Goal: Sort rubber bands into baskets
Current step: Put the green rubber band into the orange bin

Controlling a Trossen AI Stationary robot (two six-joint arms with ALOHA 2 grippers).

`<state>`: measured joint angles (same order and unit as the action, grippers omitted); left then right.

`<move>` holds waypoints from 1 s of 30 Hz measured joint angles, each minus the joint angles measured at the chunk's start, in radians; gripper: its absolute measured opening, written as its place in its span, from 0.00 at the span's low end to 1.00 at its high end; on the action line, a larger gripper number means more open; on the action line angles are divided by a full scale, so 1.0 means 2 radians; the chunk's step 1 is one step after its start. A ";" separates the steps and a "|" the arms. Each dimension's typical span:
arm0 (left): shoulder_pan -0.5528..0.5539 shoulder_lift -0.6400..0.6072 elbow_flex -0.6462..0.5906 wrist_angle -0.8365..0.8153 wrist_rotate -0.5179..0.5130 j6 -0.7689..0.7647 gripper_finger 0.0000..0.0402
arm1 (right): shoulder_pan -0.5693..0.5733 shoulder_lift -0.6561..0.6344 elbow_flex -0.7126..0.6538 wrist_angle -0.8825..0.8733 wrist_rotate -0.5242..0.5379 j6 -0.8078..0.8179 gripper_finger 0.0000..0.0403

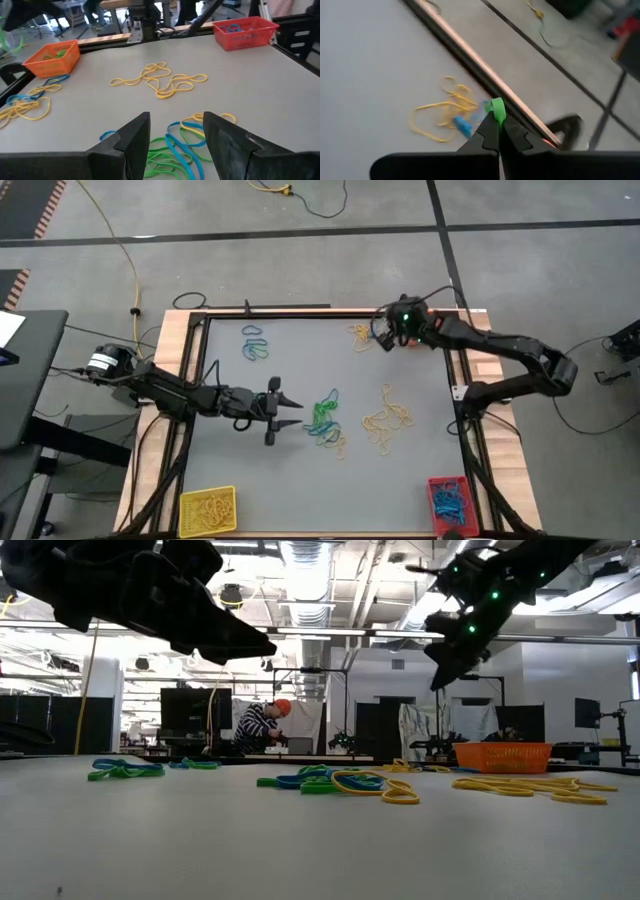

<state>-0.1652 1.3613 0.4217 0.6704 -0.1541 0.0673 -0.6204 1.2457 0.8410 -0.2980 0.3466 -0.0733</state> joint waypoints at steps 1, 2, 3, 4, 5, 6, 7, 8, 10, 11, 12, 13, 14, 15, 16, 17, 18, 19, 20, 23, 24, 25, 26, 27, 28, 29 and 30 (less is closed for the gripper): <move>-0.002 0.000 0.000 0.000 0.000 0.000 0.43 | -0.014 0.000 0.000 -0.005 0.000 0.002 0.06; -0.004 0.000 0.000 0.000 0.000 0.000 0.43 | -0.027 0.000 0.000 -0.011 -0.001 0.005 0.06; -0.005 0.000 0.000 0.000 0.000 0.000 0.43 | -0.041 0.001 0.000 -0.014 -0.001 0.010 0.06; -0.007 0.000 0.000 0.000 0.000 0.000 0.43 | -0.054 0.001 0.000 -0.016 -0.002 0.015 0.06; -0.009 0.000 0.000 0.000 0.000 0.000 0.43 | -0.068 0.001 0.000 -0.021 -0.001 0.019 0.06; -0.010 0.000 0.000 0.000 0.000 0.000 0.43 | -0.081 0.001 0.000 -0.026 -0.001 0.023 0.06; -0.011 0.000 0.000 -0.001 0.000 0.000 0.43 | -0.093 0.001 0.000 -0.030 -0.002 0.027 0.06; -0.013 0.000 0.000 -0.002 0.000 0.000 0.43 | -0.105 0.001 0.000 -0.035 -0.002 0.032 0.06; -0.015 0.000 0.000 -0.004 0.000 0.000 0.43 | -0.128 0.001 0.000 -0.048 -0.002 0.045 0.06; -0.016 0.000 0.000 -0.005 0.000 0.000 0.43 | -0.138 0.001 0.000 -0.054 -0.002 0.050 0.06; -0.017 0.000 0.000 -0.006 0.000 0.000 0.43 | -0.147 0.001 0.000 -0.060 -0.002 0.056 0.06; -0.019 0.000 0.000 -0.008 0.000 -0.001 0.43 | -0.154 0.001 0.000 -0.066 -0.002 0.064 0.06; -0.019 0.000 0.000 -0.009 0.000 -0.001 0.43 | -0.161 0.001 0.000 -0.071 -0.002 0.071 0.06; -0.019 0.000 0.000 -0.010 0.000 -0.001 0.43 | -0.165 0.001 0.000 -0.075 -0.002 0.076 0.06; -0.020 0.000 0.000 -0.010 0.000 -0.002 0.43 | -0.169 0.002 0.000 -0.077 -0.002 0.078 0.06; -0.020 0.000 0.000 -0.010 0.000 -0.004 0.43 | -0.172 0.002 0.000 -0.080 -0.002 0.078 0.06; -0.020 0.000 0.000 -0.010 0.000 -0.004 0.43 | -0.174 0.002 0.000 -0.081 -0.002 0.078 0.06; -0.020 0.000 0.000 -0.010 0.000 -0.005 0.43 | -0.176 0.002 0.000 -0.083 -0.002 0.078 0.06; -0.020 0.000 0.000 -0.010 0.000 -0.005 0.43 | -0.176 0.002 0.000 -0.084 -0.003 0.079 0.06; -0.020 0.000 0.000 -0.011 0.000 -0.009 0.43 | -0.175 0.002 0.000 -0.085 -0.003 0.085 0.06; -0.020 0.000 0.000 -0.011 0.000 -0.011 0.43 | -0.175 0.002 0.000 -0.087 -0.004 0.086 0.06; -0.020 0.000 0.000 -0.011 0.000 -0.012 0.43 | -0.175 0.002 0.000 -0.089 -0.003 0.086 0.06; -0.020 0.000 0.000 -0.011 0.000 -0.012 0.43 | -0.175 0.005 0.000 -0.090 -0.003 0.086 0.06; -0.020 0.000 0.000 -0.011 0.000 -0.013 0.43 | -0.175 0.008 0.000 -0.092 -0.003 0.085 0.06; -0.020 0.000 0.000 -0.011 0.000 -0.014 0.43 | -0.175 0.012 0.000 -0.096 -0.003 0.086 0.06; -0.020 0.000 0.000 -0.011 0.000 -0.017 0.43 | -0.175 0.016 0.000 -0.101 -0.003 0.086 0.06; -0.020 0.000 0.000 -0.011 0.000 -0.018 0.43 | -0.175 0.021 0.000 -0.102 -0.003 0.086 0.06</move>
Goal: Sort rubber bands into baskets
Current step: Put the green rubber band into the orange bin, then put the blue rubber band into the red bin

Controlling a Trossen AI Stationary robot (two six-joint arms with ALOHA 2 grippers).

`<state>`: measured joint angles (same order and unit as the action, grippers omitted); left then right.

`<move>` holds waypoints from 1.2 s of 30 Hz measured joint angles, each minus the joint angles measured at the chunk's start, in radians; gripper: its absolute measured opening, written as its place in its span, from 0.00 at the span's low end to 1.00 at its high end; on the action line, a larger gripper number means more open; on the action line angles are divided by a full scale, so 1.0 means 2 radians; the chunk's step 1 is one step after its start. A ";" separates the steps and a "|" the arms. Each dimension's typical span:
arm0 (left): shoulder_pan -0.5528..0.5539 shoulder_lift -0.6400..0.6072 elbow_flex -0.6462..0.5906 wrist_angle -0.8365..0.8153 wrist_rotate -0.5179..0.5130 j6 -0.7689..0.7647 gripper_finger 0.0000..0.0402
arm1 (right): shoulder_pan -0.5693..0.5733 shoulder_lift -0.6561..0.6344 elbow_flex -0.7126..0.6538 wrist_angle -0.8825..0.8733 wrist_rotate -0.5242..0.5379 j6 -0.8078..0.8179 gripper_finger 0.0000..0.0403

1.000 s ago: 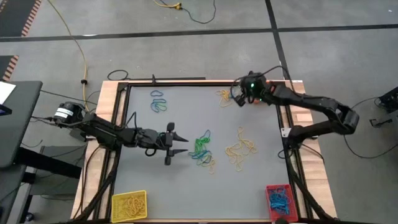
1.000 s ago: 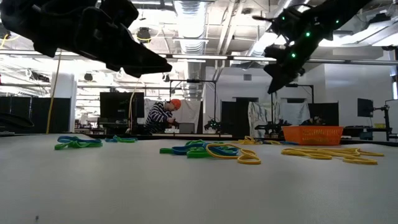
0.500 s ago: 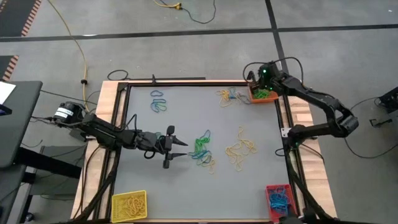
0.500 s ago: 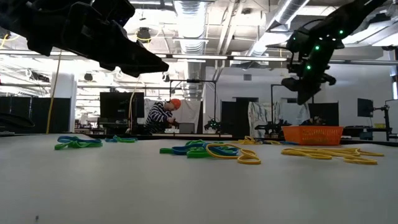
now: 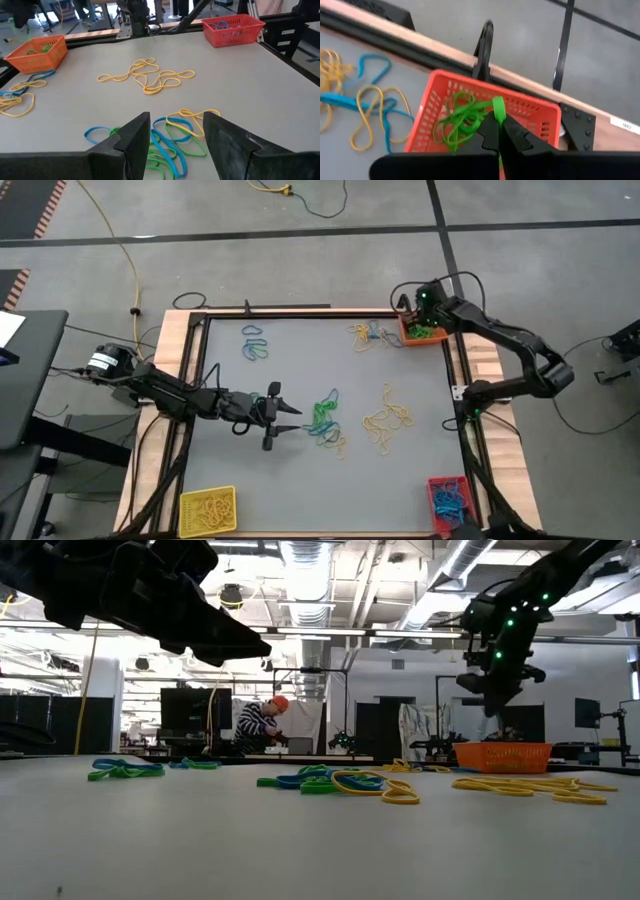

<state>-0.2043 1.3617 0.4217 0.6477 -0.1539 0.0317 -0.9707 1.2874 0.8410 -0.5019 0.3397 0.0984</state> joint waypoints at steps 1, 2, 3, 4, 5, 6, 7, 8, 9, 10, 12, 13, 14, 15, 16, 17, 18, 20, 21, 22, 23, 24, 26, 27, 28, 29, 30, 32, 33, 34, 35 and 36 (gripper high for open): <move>0.000 0.000 0.000 -0.001 0.000 -0.001 0.43 | 0.000 0.006 0.000 -0.001 0.000 0.001 0.06; 0.000 0.000 0.000 -0.001 0.000 -0.001 0.43 | 0.000 0.012 0.000 -0.004 0.000 0.002 0.06; 0.000 0.000 0.000 -0.001 0.000 -0.003 0.43 | 0.000 0.019 0.000 -0.009 0.000 0.002 0.06; 0.000 0.000 0.000 -0.001 0.000 -0.005 0.43 | 0.000 0.026 0.000 -0.011 0.000 0.002 0.07; 0.000 0.000 0.000 -0.002 0.000 -0.005 0.43 | 0.000 0.032 0.000 -0.010 0.000 0.002 0.08; 0.000 0.000 0.000 -0.003 0.000 -0.007 0.43 | 0.000 0.039 0.000 -0.010 0.000 0.002 0.09; 0.000 0.000 0.000 -0.004 0.000 -0.007 0.43 | 0.000 0.046 0.000 -0.011 0.000 0.002 0.11; 0.000 0.000 0.000 -0.005 0.000 -0.007 0.43 | 0.000 0.053 0.000 -0.011 0.000 0.001 0.13; 0.000 0.000 0.000 -0.005 0.000 -0.007 0.43 | 0.000 0.059 0.000 -0.011 0.000 0.001 0.15; 0.000 0.000 0.000 -0.005 0.000 -0.007 0.43 | 0.000 0.064 0.000 -0.011 0.000 0.001 0.18; 0.000 0.000 0.000 -0.005 0.000 -0.007 0.43 | 0.000 0.071 0.000 -0.011 0.000 0.000 0.24; 0.000 0.000 0.000 -0.006 0.000 -0.007 0.43 | 0.000 0.071 0.000 -0.012 0.000 -0.001 0.27; 0.000 0.000 0.000 -0.006 0.000 -0.007 0.43 | 0.000 0.071 0.000 -0.012 0.000 -0.004 0.30; 0.000 0.000 0.000 -0.006 0.000 -0.007 0.43 | 0.002 0.068 0.000 -0.009 0.000 -0.008 0.33; 0.000 0.000 0.000 -0.006 0.000 -0.007 0.43 | 0.003 0.065 0.000 -0.008 0.000 -0.008 0.36; 0.000 0.000 0.000 -0.007 0.000 -0.007 0.43 | 0.005 0.060 0.000 -0.009 0.000 -0.009 0.40; 0.000 0.000 0.000 -0.007 0.000 -0.007 0.43 | 0.006 0.055 0.000 -0.009 0.000 -0.010 0.43; 0.000 0.000 0.000 -0.007 0.000 -0.006 0.43 | 0.008 0.041 0.000 -0.006 0.000 -0.013 0.48; 0.000 0.000 0.000 -0.007 0.000 -0.006 0.43 | 0.008 0.033 0.000 -0.005 0.000 -0.014 0.50; 0.000 0.000 0.000 -0.007 0.000 -0.006 0.43 | 0.009 0.025 0.000 -0.006 0.000 -0.014 0.52; 0.000 0.000 0.000 -0.007 0.000 -0.005 0.43 | 0.011 0.018 0.000 -0.006 0.000 -0.014 0.53; 0.000 0.000 0.000 -0.007 0.000 -0.005 0.43 | 0.012 0.011 0.000 -0.006 0.000 -0.014 0.54; 0.000 0.000 0.000 -0.007 0.000 -0.005 0.43 | 0.017 -0.005 0.000 -0.007 0.000 -0.014 0.55; 0.000 0.000 0.000 -0.008 -0.001 -0.005 0.43 | 0.020 -0.012 0.000 -0.006 0.000 -0.014 0.56; 0.000 0.000 0.000 -0.009 -0.002 -0.005 0.43 | 0.024 -0.018 0.000 -0.006 0.000 -0.014 0.56; 0.000 0.000 0.000 -0.012 -0.004 -0.005 0.43 | 0.029 -0.023 0.000 -0.007 -0.001 -0.014 0.56; 0.000 0.000 0.000 -0.016 -0.005 -0.005 0.43 | 0.035 -0.029 0.000 -0.008 -0.004 -0.014 0.56; 0.000 0.000 0.000 -0.023 -0.008 -0.005 0.43 | 0.048 -0.040 0.000 -0.007 -0.022 -0.014 0.55; 0.000 0.000 0.000 -0.026 -0.009 -0.006 0.43 | 0.056 -0.045 0.000 -0.006 -0.034 -0.014 0.55; 0.000 0.000 0.000 -0.030 -0.011 -0.007 0.43 | 0.064 -0.048 0.000 -0.006 -0.047 -0.014 0.55; 0.000 0.000 0.000 -0.034 -0.014 -0.009 0.43 | 0.074 -0.051 0.000 -0.007 -0.061 -0.015 0.55; 0.000 0.000 0.000 -0.038 -0.019 -0.012 0.43 | 0.086 -0.052 0.000 -0.007 -0.074 -0.016 0.55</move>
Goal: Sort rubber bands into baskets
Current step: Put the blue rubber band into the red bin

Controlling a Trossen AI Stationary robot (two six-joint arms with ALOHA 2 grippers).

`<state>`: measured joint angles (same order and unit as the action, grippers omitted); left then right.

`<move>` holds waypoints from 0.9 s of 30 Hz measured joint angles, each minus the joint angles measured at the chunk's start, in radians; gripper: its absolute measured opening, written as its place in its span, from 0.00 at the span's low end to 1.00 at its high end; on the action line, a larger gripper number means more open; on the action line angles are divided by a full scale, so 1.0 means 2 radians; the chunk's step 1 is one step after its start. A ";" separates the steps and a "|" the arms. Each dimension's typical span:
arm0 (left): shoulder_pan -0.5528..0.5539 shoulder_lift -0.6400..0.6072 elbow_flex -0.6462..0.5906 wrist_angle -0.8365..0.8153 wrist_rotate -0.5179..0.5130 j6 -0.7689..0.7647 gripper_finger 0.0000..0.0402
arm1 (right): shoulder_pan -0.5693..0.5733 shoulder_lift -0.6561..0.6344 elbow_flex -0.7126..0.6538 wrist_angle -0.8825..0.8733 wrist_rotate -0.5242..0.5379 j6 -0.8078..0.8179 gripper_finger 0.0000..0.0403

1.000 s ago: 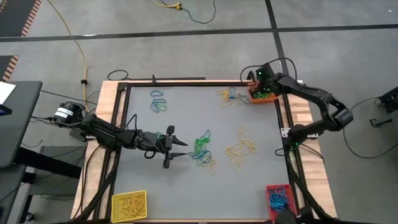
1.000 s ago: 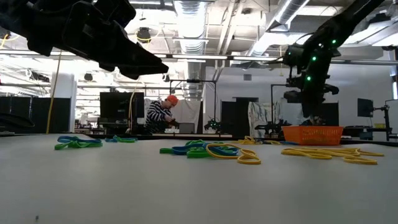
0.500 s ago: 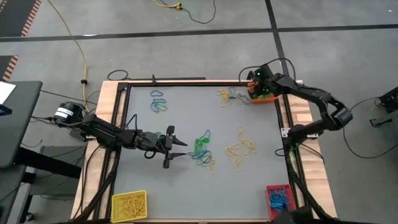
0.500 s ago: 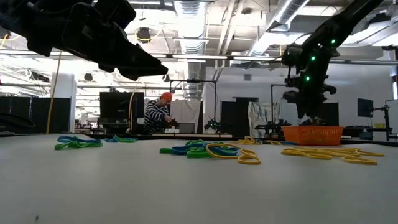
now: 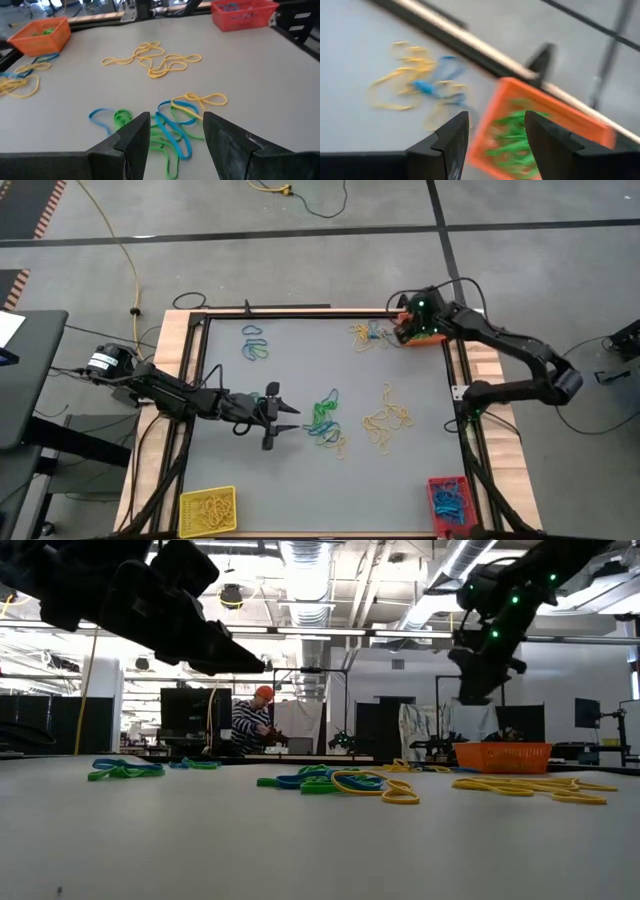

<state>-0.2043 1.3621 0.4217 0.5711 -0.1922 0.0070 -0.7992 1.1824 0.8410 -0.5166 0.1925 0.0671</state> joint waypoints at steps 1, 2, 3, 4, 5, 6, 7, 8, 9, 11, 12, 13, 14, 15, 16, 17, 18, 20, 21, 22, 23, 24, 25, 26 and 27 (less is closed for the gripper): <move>0.000 0.000 0.000 -0.004 -0.004 -0.002 0.43 | 0.012 -0.001 0.000 0.000 -0.011 -0.002 0.55; 0.000 0.000 0.000 -0.007 -0.009 -0.004 0.43 | 0.025 -0.002 0.000 0.001 -0.021 -0.007 0.55; 0.000 0.000 0.000 -0.010 -0.015 -0.004 0.43 | 0.038 -0.002 0.000 0.000 -0.029 -0.014 0.55; 0.000 0.000 0.000 -0.012 -0.021 -0.005 0.43 | 0.053 -0.002 0.000 0.000 -0.035 -0.020 0.55; 0.000 0.000 0.000 -0.015 -0.027 -0.007 0.43 | 0.068 -0.002 0.000 0.000 -0.038 -0.023 0.55; 0.000 0.000 0.000 -0.017 -0.034 -0.009 0.43 | 0.084 -0.001 0.000 0.000 -0.040 -0.025 0.55; 0.001 0.000 0.000 -0.019 -0.042 -0.010 0.43 | 0.100 -0.001 0.000 0.001 -0.040 -0.025 0.55; 0.001 0.000 0.000 -0.021 -0.050 -0.010 0.43 | 0.116 0.000 0.000 0.000 -0.040 -0.026 0.55; 0.001 0.000 0.000 -0.022 -0.056 -0.012 0.43 | 0.132 0.000 0.000 0.000 -0.040 -0.026 0.55; 0.003 0.000 0.000 -0.029 -0.066 -0.018 0.43 | 0.164 0.000 0.000 0.001 -0.040 -0.026 0.55; 0.005 0.000 0.000 -0.035 -0.069 -0.021 0.43 | 0.179 0.000 0.000 0.002 -0.040 -0.026 0.55; 0.009 0.000 0.000 -0.042 -0.072 -0.025 0.43 | 0.195 0.000 0.000 0.001 -0.040 -0.026 0.55; 0.013 -0.001 0.000 -0.051 -0.074 -0.030 0.43 | 0.210 0.000 -0.001 0.003 -0.040 -0.025 0.55; 0.019 -0.003 0.000 -0.065 -0.079 -0.037 0.43 | 0.226 0.000 -0.003 0.009 -0.040 -0.024 0.55; 0.025 -0.006 0.000 -0.081 -0.084 -0.047 0.43 | 0.240 0.000 -0.006 0.017 -0.040 -0.024 0.55; 0.031 -0.010 0.000 -0.097 -0.089 -0.059 0.43 | 0.256 0.000 -0.010 0.024 -0.040 -0.024 0.55; 0.038 -0.015 0.000 -0.117 -0.094 -0.072 0.43 | 0.270 0.000 -0.015 0.035 -0.040 -0.024 0.55; 0.052 -0.029 0.000 -0.156 -0.098 -0.101 0.43 | 0.296 0.000 -0.027 0.063 -0.040 -0.021 0.55; 0.059 -0.038 0.000 -0.172 -0.099 -0.115 0.43 | 0.307 0.000 -0.034 0.079 -0.040 -0.021 0.55; 0.065 -0.047 0.000 -0.191 -0.099 -0.127 0.43 | 0.318 0.000 -0.042 0.094 -0.039 -0.020 0.55; 0.069 -0.058 0.000 -0.212 -0.099 -0.139 0.43 | 0.328 0.000 -0.048 0.105 -0.037 -0.020 0.55; 0.073 -0.068 0.000 -0.231 -0.098 -0.149 0.43 | 0.339 0.001 -0.055 0.119 -0.034 -0.018 0.55; 0.076 -0.079 0.000 -0.251 -0.096 -0.159 0.43 | 0.347 0.001 -0.062 0.138 -0.034 -0.016 0.55; 0.078 -0.091 0.001 -0.275 -0.094 -0.170 0.43 | 0.354 0.002 -0.069 0.157 -0.033 -0.013 0.55; 0.078 -0.104 0.001 -0.303 -0.093 -0.180 0.43 | 0.361 0.002 -0.076 0.173 -0.033 -0.011 0.55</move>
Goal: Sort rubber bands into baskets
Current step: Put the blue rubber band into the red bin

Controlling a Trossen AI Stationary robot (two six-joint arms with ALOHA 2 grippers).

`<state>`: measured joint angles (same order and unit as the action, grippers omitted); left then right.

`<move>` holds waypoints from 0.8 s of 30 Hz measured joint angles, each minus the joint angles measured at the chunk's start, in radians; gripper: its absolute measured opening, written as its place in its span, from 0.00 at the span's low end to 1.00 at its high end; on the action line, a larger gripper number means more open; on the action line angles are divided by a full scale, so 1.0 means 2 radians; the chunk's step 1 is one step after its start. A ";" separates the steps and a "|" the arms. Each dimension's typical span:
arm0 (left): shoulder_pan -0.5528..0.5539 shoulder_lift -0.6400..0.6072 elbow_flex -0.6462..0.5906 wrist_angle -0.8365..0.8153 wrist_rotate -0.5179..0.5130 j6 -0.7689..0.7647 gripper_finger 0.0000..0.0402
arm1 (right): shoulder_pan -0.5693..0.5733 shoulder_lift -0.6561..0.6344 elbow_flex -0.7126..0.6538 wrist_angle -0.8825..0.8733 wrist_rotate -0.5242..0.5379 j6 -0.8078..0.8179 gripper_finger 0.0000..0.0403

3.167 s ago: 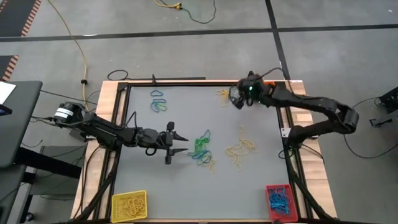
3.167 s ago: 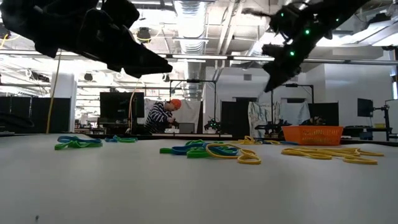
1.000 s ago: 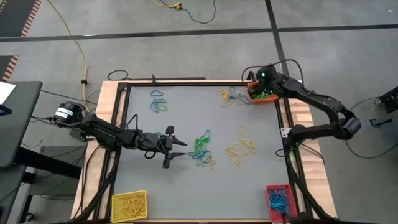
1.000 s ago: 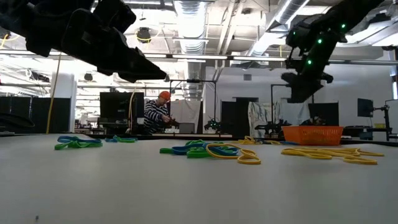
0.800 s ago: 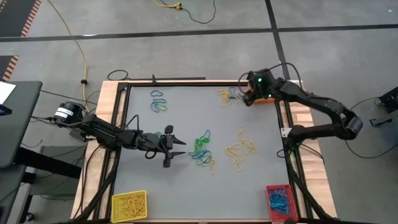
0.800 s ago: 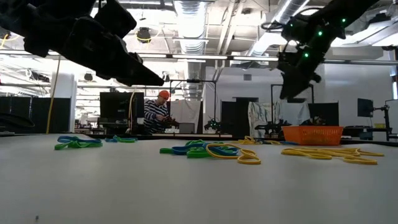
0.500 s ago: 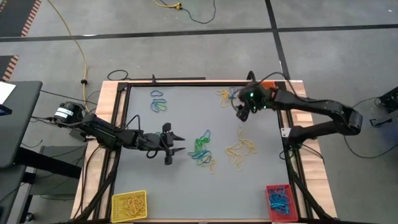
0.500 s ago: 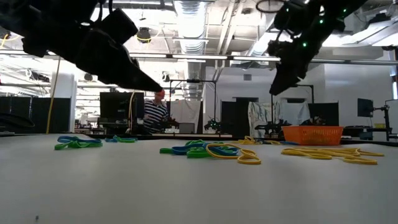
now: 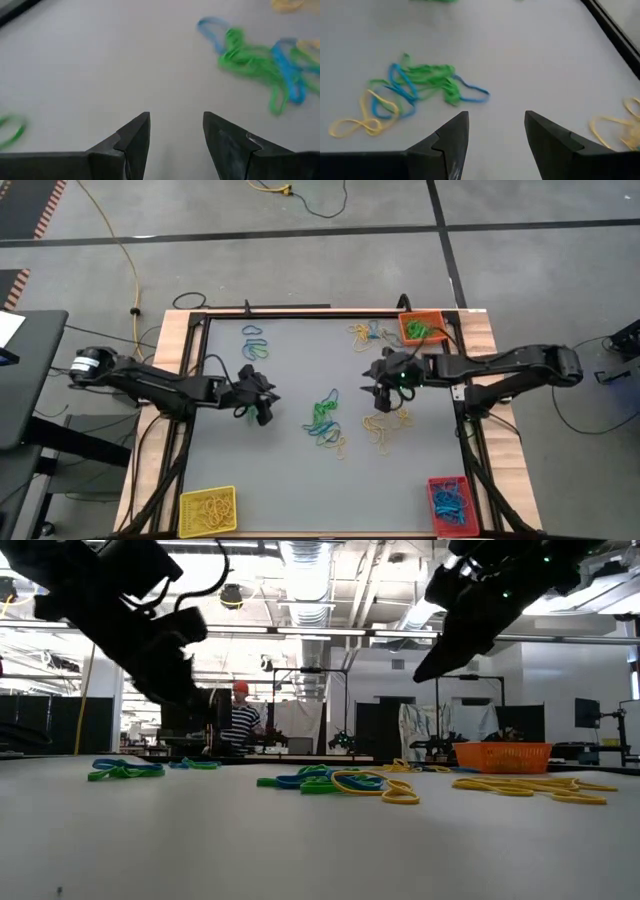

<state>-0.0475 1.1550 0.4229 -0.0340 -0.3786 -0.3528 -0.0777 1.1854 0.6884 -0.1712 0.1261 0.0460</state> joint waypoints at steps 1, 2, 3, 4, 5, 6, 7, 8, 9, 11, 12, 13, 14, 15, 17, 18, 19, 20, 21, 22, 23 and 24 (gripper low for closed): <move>0.000 -0.012 0.000 -0.025 0.000 -0.010 0.43 | 0.007 0.000 -0.007 0.013 0.000 0.003 0.55; 0.000 -0.023 0.000 -0.048 0.000 -0.020 0.43 | 0.013 0.000 -0.012 0.026 0.001 0.003 0.55; 0.000 -0.035 0.000 -0.078 0.001 -0.029 0.43 | 0.018 0.000 -0.019 0.043 0.001 0.003 0.55; 0.000 -0.046 0.000 -0.105 0.002 -0.041 0.43 | 0.024 0.000 -0.026 0.065 0.001 0.004 0.55; 0.000 -0.056 0.000 -0.126 0.004 -0.054 0.43 | 0.028 0.000 -0.034 0.089 0.002 0.004 0.55; 0.000 -0.065 0.000 -0.150 0.008 -0.066 0.43 | 0.032 0.000 -0.042 0.112 0.002 0.004 0.55; 0.000 -0.072 0.000 -0.174 0.017 -0.080 0.43 | 0.035 0.000 -0.048 0.129 0.002 0.004 0.55; 0.000 -0.077 0.000 -0.192 0.028 -0.092 0.43 | 0.039 0.000 -0.053 0.148 0.002 0.004 0.55; 0.000 -0.080 0.000 -0.206 0.041 -0.102 0.43 | 0.041 0.000 -0.056 0.161 0.002 0.003 0.55; -0.003 -0.082 0.000 -0.227 0.066 -0.112 0.43 | 0.046 0.000 -0.060 0.176 0.002 0.001 0.55; -0.005 -0.081 0.000 -0.229 0.081 -0.114 0.43 | 0.047 0.000 -0.061 0.176 0.002 0.000 0.55; -0.009 -0.079 0.000 -0.227 0.093 -0.113 0.43 | 0.049 0.000 -0.061 0.174 0.002 0.000 0.55; -0.015 -0.077 0.000 -0.226 0.106 -0.108 0.43 | 0.050 0.000 -0.061 0.174 0.002 -0.001 0.55; -0.021 -0.074 0.000 -0.226 0.112 -0.103 0.42 | 0.052 0.000 -0.061 0.175 0.002 -0.001 0.55; -0.028 -0.068 0.000 -0.226 0.115 -0.099 0.40 | 0.052 0.002 -0.061 0.177 0.002 -0.001 0.55; -0.030 -0.065 0.000 -0.228 0.114 -0.099 0.39 | 0.052 0.003 -0.061 0.176 0.002 -0.001 0.55; -0.032 -0.062 0.000 -0.228 0.113 -0.101 0.38 | 0.052 0.003 -0.061 0.175 0.002 -0.001 0.55; -0.032 -0.057 0.000 -0.227 0.113 -0.102 0.36 | 0.052 0.005 -0.061 0.177 0.002 -0.001 0.55; -0.032 -0.052 0.000 -0.229 0.112 -0.102 0.35 | 0.052 0.006 -0.061 0.180 0.002 -0.001 0.55; -0.032 -0.047 0.000 -0.232 0.111 -0.101 0.33 | 0.052 0.006 -0.061 0.179 0.002 -0.001 0.55; -0.032 -0.039 0.000 -0.232 0.108 -0.098 0.32 | 0.052 0.006 -0.061 0.179 0.002 -0.001 0.55; -0.032 -0.030 0.000 -0.234 0.106 -0.094 0.30 | 0.052 0.006 -0.061 0.181 0.002 -0.001 0.55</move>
<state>-0.1120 1.0941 0.4232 -0.5018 -0.1667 -0.5413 0.0273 1.1984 0.5663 0.1908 0.1299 0.0448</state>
